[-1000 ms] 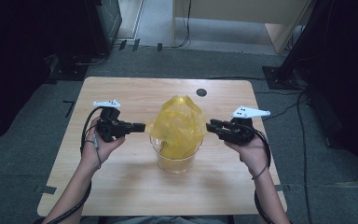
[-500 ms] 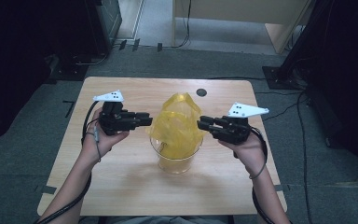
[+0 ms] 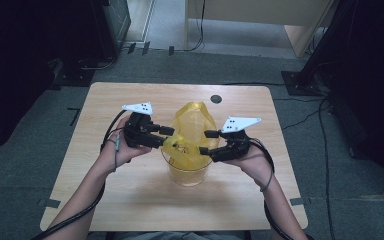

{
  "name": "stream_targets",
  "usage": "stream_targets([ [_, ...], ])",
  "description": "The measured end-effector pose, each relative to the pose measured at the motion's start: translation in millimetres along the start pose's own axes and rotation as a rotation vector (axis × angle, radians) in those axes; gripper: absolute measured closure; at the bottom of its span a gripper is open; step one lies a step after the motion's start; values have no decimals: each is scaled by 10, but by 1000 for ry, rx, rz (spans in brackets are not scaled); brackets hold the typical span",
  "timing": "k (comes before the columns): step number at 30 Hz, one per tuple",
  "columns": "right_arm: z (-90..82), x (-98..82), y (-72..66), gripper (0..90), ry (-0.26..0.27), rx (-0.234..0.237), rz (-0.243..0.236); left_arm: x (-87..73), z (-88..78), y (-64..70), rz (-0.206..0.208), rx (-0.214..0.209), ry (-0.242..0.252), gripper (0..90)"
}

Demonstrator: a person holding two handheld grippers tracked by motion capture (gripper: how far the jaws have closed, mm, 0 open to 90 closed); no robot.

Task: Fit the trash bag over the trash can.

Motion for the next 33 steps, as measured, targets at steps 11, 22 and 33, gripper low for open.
stream_targets([
  [11, -12, -99, -157, 168, -37, 60, -3, -212, -107, 185, 20, -36, -40, 311],
  [22, -50, -120, -343, 172, -49, 60, -33, -354, -164, 344, 86, -13, -7, 314],
  [33, -33, -278, -367, 162, -94, 43, -122, -392, -232, 368, 136, 8, 25, 309],
])
Point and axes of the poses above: each handheld gripper's, and its own axes: z roughly forward along the jaws, x roughly out of its top, y roughly to its right, the point moved 4 cm from there along z, roughly forward along the jaws, and after that the axes turned 12 degrees about y, right-handed, at the moved point
